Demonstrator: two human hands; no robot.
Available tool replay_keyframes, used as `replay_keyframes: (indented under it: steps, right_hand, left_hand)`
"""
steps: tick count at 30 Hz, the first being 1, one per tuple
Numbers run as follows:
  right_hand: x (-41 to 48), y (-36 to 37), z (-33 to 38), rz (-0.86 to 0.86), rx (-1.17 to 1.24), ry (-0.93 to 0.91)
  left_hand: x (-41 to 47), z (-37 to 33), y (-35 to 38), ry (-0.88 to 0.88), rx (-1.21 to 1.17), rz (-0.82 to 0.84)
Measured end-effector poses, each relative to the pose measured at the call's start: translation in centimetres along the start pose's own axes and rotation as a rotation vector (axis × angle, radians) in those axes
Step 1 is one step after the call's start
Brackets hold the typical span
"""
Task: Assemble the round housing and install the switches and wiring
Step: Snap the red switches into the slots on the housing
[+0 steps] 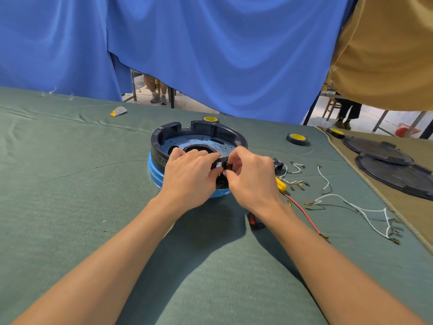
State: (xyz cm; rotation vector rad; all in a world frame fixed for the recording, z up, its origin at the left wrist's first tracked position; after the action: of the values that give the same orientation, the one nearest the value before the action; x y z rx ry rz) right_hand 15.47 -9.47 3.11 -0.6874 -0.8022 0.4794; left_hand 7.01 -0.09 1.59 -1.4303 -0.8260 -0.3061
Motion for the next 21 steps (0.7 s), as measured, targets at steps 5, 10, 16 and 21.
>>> replay_keyframes:
  steps: [5,10,16,21]
  right_hand:
    - [1.2,-0.4,-0.1,0.108,0.04,0.065]
    - [0.2,0.0,-0.1,0.025,-0.005,-0.021]
    - [-1.0,0.8,0.1,-0.1,0.027,-0.021]
    - [0.2,0.4,-0.1,0.0,-0.001,0.069]
  left_hand:
    - [0.0,0.0,0.1,0.035,0.038,0.021]
    - [0.0,0.1,0.0,0.033,0.029,0.021]
    - [0.1,-0.1,0.0,0.017,0.014,0.03]
    - [0.2,0.0,0.0,0.004,0.004,0.037]
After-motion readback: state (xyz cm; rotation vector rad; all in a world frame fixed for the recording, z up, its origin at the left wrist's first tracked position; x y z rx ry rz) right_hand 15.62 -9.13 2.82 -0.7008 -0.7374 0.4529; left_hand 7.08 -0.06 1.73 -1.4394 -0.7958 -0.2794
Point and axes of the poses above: each hand's wrist, its own x-axis towards the middle knuckle, its own y-axis out of the palm, z = x × y, the point moved 4 cm from there along x, towards the middle knuckle, and after that the axes turned 8 degrees about y, right-handed, at the moved point
